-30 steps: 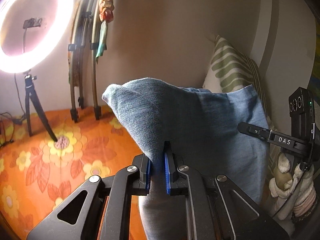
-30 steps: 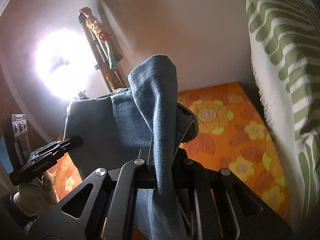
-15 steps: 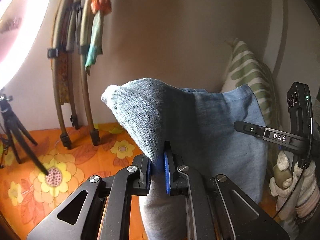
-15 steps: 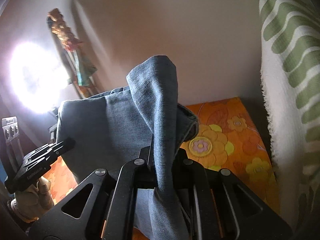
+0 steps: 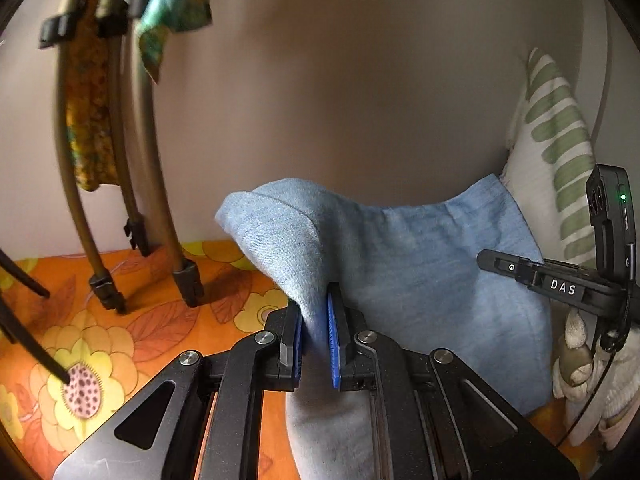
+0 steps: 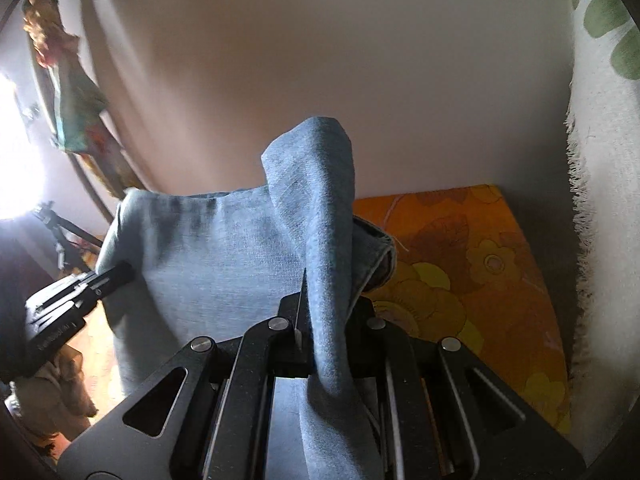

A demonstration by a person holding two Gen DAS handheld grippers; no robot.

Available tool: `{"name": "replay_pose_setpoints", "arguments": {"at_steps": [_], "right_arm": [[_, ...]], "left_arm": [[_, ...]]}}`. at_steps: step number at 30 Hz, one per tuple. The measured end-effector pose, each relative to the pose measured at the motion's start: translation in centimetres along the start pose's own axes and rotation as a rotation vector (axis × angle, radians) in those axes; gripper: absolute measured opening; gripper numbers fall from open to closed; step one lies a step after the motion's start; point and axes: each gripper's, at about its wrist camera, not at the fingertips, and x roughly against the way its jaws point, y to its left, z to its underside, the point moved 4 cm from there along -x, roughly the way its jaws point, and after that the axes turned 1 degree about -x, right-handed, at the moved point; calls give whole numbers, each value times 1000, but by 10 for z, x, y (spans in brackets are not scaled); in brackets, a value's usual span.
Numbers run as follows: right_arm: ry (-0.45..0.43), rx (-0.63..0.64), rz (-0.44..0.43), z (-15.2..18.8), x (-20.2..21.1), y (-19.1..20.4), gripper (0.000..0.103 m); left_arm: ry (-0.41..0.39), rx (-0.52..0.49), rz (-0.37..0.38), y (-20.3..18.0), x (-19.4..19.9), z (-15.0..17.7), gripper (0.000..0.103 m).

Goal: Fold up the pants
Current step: 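Lift the gripped edge with both tools and fold it over the stack, then open both tools to release the folded jeans onto the bed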

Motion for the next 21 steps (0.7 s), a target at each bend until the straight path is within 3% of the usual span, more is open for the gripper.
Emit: {"name": "replay_pose_setpoints", "arguments": {"at_steps": [3, 5, 7, 10, 21], "right_arm": [[15, -8, 31, 4, -13, -7, 15], [15, -29, 68, 4, -17, -13, 27], [8, -61, 95, 1, -17, -20, 30], [-15, -78, 114, 0, -10, -25, 30], [-31, -39, 131, 3, 18, -10, 31]], "left_arm": [[18, -13, -22, -3, -8, 2, 10], [26, -12, -49, -2, -10, 2, 12], [31, 0, -77, 2, -9, 2, 13], [20, 9, -92, 7, -1, 0, 19], [-5, -16, -74, -3, 34, 1, 19]]}}
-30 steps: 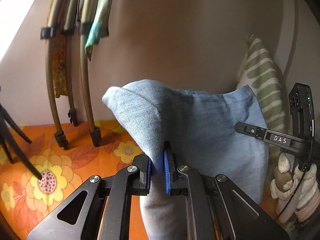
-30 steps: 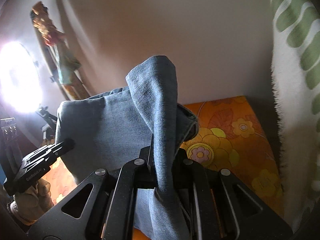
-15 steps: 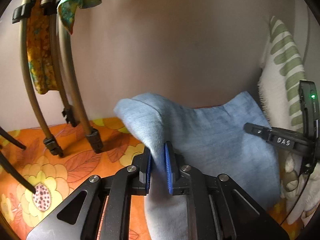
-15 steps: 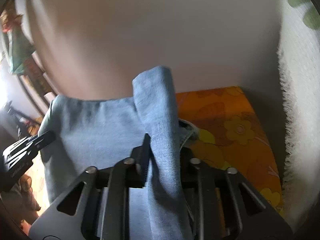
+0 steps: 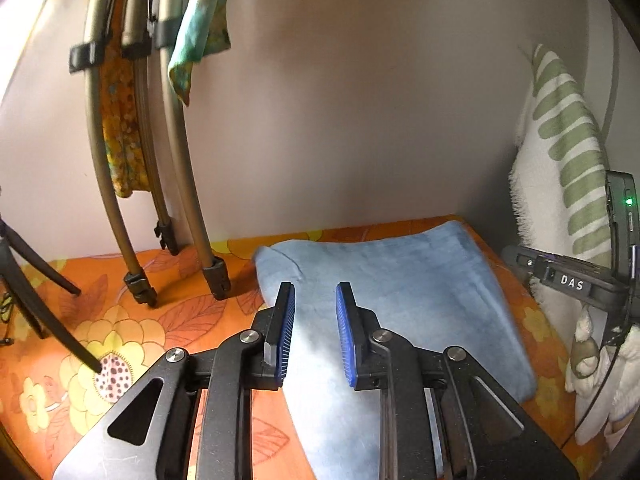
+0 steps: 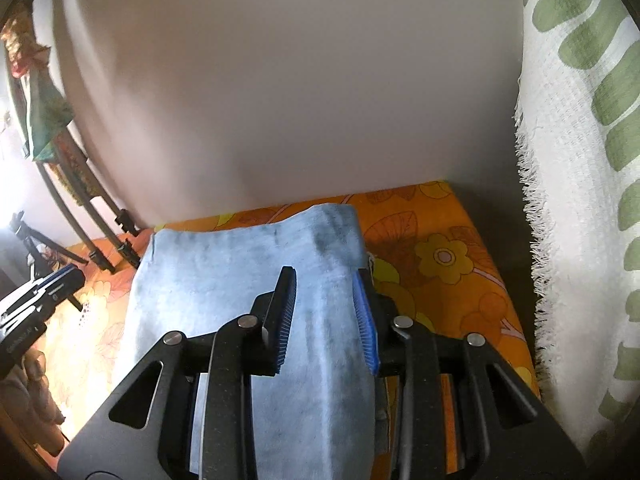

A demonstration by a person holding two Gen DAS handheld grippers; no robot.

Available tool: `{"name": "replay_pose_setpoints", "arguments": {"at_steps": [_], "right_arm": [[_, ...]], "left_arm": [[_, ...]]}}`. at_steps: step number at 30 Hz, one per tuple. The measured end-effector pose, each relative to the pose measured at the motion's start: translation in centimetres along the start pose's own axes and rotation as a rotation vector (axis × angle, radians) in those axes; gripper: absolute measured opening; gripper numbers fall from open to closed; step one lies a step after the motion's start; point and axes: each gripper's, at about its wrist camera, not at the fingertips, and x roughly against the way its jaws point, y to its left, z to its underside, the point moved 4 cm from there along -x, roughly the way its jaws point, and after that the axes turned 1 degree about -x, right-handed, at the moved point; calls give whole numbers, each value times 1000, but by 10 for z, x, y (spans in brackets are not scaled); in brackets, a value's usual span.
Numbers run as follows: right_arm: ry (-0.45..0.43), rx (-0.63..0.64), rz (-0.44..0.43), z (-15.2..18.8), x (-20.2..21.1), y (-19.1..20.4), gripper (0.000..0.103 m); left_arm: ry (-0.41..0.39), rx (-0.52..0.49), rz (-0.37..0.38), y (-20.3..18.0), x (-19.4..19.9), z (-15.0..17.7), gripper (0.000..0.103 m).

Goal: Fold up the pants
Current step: 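Open both tools to release the folded jeans onto the bed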

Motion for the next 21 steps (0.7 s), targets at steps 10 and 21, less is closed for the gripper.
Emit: {"name": "replay_pose_setpoints", "arguments": {"at_steps": [10, 21], "right_arm": [[-43, 24, 12, 21, 56, 9, 31], [-96, 75, 41, 52, 116, 28, 41]], "left_arm": [[-35, -39, 25, -18, 51, 11, 28], [-71, -79, 59, -39, 109, 30, 33]]}}
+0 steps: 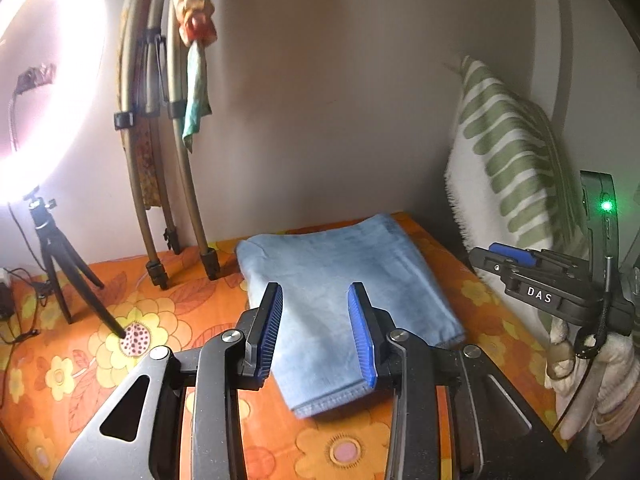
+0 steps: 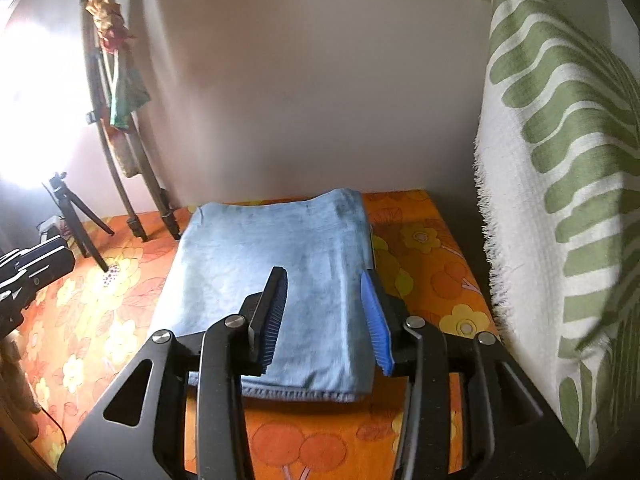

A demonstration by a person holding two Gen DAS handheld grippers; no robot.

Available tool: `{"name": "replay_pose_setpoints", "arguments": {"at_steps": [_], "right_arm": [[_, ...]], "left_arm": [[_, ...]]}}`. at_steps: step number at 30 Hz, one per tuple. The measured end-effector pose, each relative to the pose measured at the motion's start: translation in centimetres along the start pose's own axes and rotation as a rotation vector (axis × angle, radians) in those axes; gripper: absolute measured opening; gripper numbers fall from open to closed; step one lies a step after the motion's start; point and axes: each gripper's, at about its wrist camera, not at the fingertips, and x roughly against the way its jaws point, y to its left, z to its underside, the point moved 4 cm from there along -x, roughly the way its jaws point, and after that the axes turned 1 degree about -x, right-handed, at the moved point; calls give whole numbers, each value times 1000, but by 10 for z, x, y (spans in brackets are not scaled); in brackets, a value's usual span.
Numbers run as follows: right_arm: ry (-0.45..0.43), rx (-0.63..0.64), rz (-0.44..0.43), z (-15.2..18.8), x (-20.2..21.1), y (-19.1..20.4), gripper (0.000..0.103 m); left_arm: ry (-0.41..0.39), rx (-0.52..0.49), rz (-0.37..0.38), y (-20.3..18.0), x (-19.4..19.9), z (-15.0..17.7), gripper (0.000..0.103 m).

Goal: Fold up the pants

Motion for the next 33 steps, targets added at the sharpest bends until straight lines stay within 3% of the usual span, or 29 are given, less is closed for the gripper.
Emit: {"name": "replay_pose_setpoints", "arguments": {"at_steps": [4, 9, 11, 17, 21, 26, 33], "right_arm": [[-31, 8, 5, 6, 27, 6, 54], [-56, 18, 7, 16, 57, 16, 59], [-71, 20, 20, 23, 71, 20, 73], [-112, 8, 69, 43, 110, 30, 86], [-133, 1, 97, 55, 132, 38, 90], [-149, -21, 120, 74, 157, 49, 100], [-165, -21, 126, 96, 181, 68, 101]], "left_arm": [[-17, -14, 3, -6, 21, 5, 44], [-18, -2, 19, -10, 42, 13, 45], [-19, 0, 28, -12, 53, 18, 49], [-20, 2, 39, -14, 80, 35, 52], [-4, 42, 62, -11, 101, 49, 58], [-29, 18, 57, -12, 130, 65, 64], [-27, 40, 50, -2, 154, 91, 68]]}}
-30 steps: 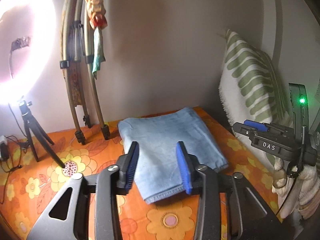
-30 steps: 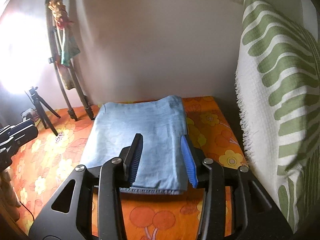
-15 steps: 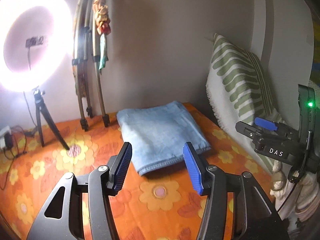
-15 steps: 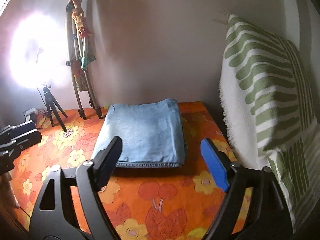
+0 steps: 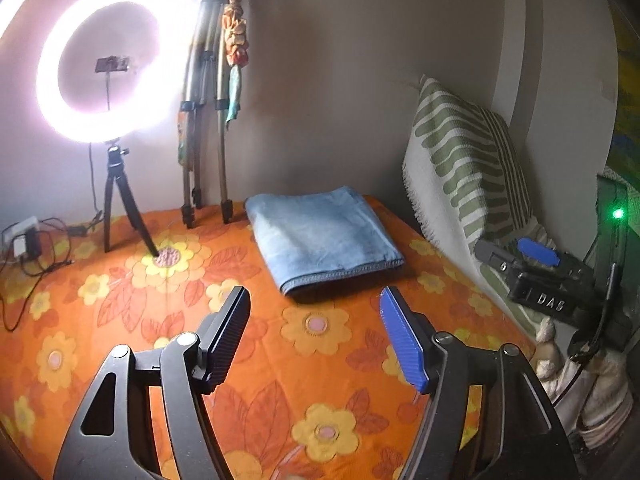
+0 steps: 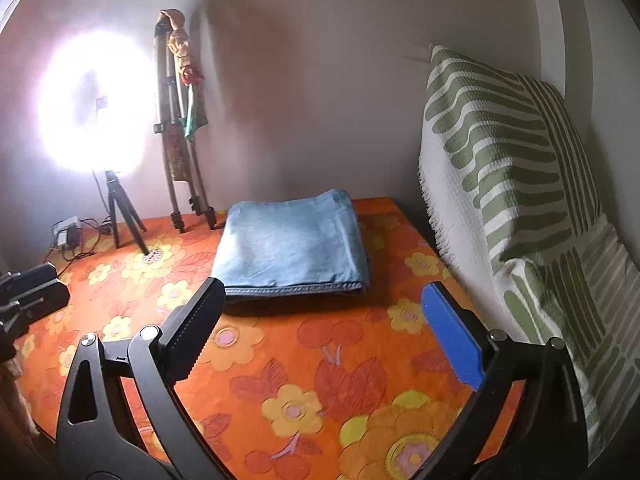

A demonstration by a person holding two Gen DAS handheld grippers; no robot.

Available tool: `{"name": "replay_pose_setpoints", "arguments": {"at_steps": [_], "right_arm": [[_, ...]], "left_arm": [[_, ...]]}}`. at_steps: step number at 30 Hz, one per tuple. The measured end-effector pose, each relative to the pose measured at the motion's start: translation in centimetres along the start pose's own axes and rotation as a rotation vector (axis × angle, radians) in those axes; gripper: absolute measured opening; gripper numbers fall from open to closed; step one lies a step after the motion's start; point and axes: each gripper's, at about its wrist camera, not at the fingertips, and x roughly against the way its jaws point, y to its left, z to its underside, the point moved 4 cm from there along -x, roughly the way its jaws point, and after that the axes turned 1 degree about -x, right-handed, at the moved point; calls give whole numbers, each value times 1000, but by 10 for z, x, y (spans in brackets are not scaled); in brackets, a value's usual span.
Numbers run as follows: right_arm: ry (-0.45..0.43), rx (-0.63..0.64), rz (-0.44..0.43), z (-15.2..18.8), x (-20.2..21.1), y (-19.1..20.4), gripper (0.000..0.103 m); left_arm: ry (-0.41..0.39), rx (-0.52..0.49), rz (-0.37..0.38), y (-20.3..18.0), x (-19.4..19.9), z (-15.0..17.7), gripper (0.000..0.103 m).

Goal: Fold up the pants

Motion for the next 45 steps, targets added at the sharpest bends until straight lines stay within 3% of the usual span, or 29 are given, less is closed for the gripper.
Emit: {"name": "replay_pose_setpoints", "arguments": {"at_steps": [13, 24, 31, 45], "right_arm": [[-35, 31, 31, 29, 21, 23, 103], [-23, 1, 21, 39, 9, 25, 103], [-12, -20, 27, 41, 5, 23, 103], [-21, -12, 24, 40, 4, 27, 103]], "left_arm": [[16, 9, -36, 18, 6, 33, 68], [55, -10, -69, 20, 9, 50, 71], [44, -30, -91, 18, 14, 48, 78], [38, -41, -96, 13, 18, 48, 78]]}}
